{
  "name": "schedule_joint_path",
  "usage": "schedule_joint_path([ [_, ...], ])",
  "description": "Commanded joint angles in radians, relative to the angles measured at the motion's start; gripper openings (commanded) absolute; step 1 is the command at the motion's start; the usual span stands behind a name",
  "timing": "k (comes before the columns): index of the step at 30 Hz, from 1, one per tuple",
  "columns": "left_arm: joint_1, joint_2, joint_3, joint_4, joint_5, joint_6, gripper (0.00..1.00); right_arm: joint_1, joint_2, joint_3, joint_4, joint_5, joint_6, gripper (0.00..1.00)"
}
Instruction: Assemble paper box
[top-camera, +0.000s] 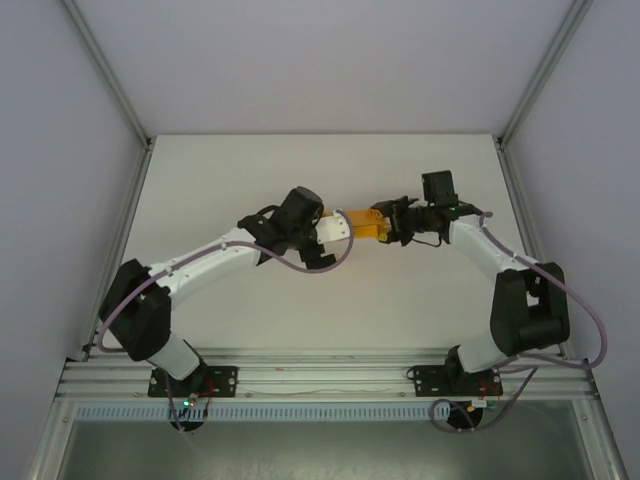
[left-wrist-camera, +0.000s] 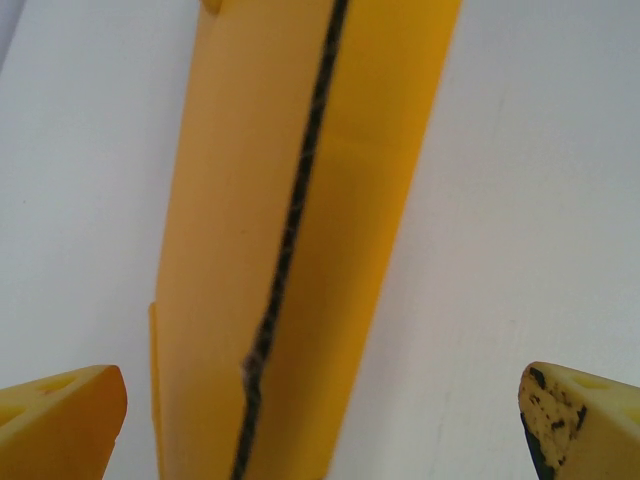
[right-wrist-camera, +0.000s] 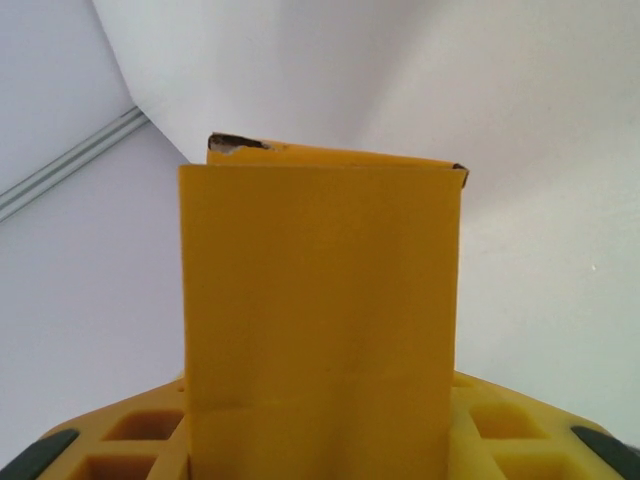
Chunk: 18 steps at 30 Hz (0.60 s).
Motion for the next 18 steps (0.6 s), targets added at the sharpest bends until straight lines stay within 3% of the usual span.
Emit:
schedule_joint_path([
  [1, 0.001, 0.021, 0.041, -0.008, -0.122, 0.081, 1.0, -0.001, 0.014, 0.017, 0.004, -0.079, 0.062, 0.39],
  [6, 0.002, 0.059, 0.06, 0.002, -0.141, 0.097, 0.88, -0.002, 0.016, 0.013, -0.007, -0.112, 0.072, 0.41],
  [9, 0.002, 0.084, 0.092, -0.01, -0.157, 0.091, 0.67, -0.001, 0.016, 0.01, -0.012, -0.123, 0.071, 0.4],
  [14, 0.002, 0.077, 0.076, 0.052, -0.176, 0.104, 0.43, -0.001, 0.019, 0.007, -0.027, -0.129, 0.067, 0.45],
  [18, 0.003, 0.084, 0.099, 0.019, -0.163, 0.114, 0.36, -0.002, 0.011, 0.005, -0.025, -0.121, 0.065, 0.5],
])
